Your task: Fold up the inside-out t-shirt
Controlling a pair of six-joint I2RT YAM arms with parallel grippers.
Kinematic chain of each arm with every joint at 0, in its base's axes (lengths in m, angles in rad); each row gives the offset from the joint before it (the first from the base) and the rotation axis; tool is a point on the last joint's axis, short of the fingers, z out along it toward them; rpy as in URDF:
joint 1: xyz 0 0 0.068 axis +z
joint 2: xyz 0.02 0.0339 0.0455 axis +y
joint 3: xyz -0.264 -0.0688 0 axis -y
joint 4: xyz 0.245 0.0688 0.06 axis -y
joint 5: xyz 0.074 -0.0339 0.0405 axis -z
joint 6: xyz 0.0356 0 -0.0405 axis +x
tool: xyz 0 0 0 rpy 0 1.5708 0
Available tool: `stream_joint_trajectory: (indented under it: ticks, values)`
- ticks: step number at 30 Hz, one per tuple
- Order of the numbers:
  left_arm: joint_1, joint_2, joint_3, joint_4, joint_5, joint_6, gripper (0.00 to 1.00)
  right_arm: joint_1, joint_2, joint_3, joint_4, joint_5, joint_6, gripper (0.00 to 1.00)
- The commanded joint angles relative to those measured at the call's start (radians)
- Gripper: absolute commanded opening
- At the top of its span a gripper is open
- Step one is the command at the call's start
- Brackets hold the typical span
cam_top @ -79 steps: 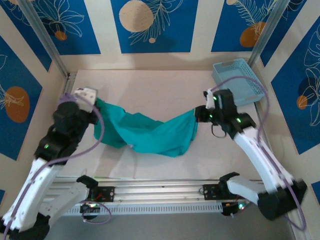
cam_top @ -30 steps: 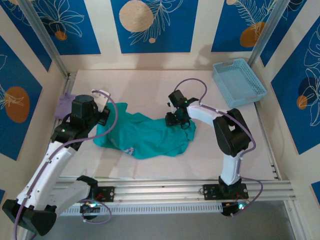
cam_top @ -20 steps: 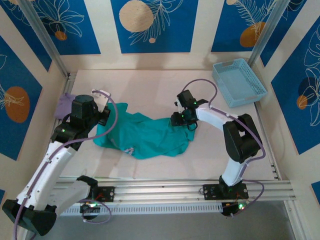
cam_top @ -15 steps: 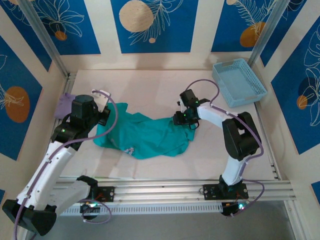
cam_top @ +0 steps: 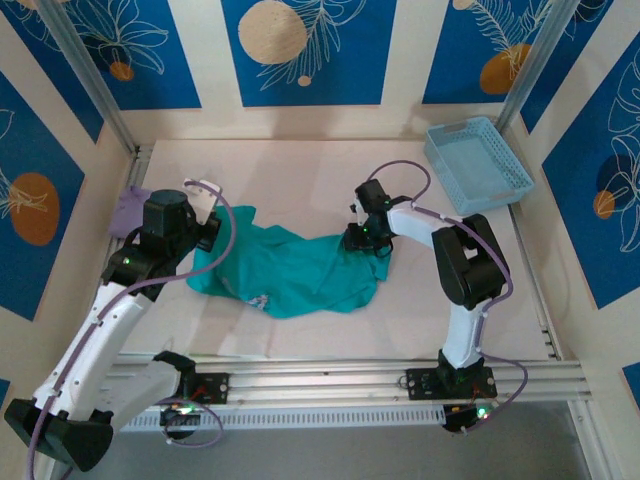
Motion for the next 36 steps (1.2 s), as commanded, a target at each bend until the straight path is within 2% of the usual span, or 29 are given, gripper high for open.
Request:
stream_joint_trajectory:
  ticks: [1,6,14,22,26,36]
  values:
    - [0.014,-0.015,-0.012,0.034,0.024,0.013,0.0,0.009,0.013,0.03,-0.005,-0.034,-0.017,0.35]
    - [0.014,-0.018,-0.012,0.032,0.026,0.013,0.0,0.01,0.023,0.034,-0.006,-0.037,-0.02,0.28]
    - [0.014,-0.019,-0.014,0.03,0.033,0.012,0.0,0.008,0.057,0.061,-0.031,-0.029,-0.024,0.29]
    - [0.014,-0.019,-0.014,0.031,0.041,0.013,0.0,0.009,0.018,0.033,0.024,-0.026,-0.029,0.13]
    - [0.013,-0.02,-0.014,0.029,0.036,0.013,0.0,0.009,-0.077,-0.036,0.095,-0.025,-0.029,0.09]
    - [0.014,-0.022,-0.004,0.023,0.029,-0.002,0.0,-0.031,-0.474,-0.297,0.219,-0.102,-0.01,0.05]
